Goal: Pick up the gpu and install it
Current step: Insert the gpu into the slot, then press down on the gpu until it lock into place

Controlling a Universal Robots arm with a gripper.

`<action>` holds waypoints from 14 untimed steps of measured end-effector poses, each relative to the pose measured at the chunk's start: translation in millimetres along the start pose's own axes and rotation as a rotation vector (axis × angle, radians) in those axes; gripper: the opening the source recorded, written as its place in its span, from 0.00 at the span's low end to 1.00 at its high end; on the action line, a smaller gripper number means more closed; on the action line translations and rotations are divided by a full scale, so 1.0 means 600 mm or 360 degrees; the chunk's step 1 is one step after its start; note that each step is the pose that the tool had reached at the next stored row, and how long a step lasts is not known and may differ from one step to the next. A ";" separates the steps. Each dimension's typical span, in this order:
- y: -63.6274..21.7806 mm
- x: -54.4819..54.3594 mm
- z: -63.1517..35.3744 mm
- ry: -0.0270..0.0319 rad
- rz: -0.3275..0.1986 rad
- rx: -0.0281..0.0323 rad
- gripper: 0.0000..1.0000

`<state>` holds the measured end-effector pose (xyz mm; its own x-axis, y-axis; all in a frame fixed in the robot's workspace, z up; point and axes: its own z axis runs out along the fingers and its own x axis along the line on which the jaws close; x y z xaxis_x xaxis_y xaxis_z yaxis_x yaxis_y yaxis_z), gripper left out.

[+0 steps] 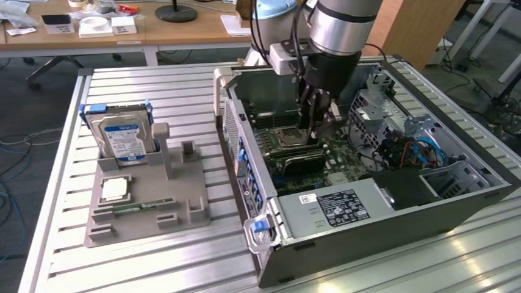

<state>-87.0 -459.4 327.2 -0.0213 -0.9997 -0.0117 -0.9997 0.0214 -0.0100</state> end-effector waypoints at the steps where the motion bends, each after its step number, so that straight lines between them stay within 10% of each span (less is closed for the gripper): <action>1: 0.000 0.000 -0.002 -0.00003 0.0000 0.00001 0.46; 14: 0.000 0.000 -0.003 0.00000 0.0000 0.00001 0.46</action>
<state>-87.0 -459.4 328.9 -0.0213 -0.9997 -0.0117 -0.9997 0.0214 -0.0101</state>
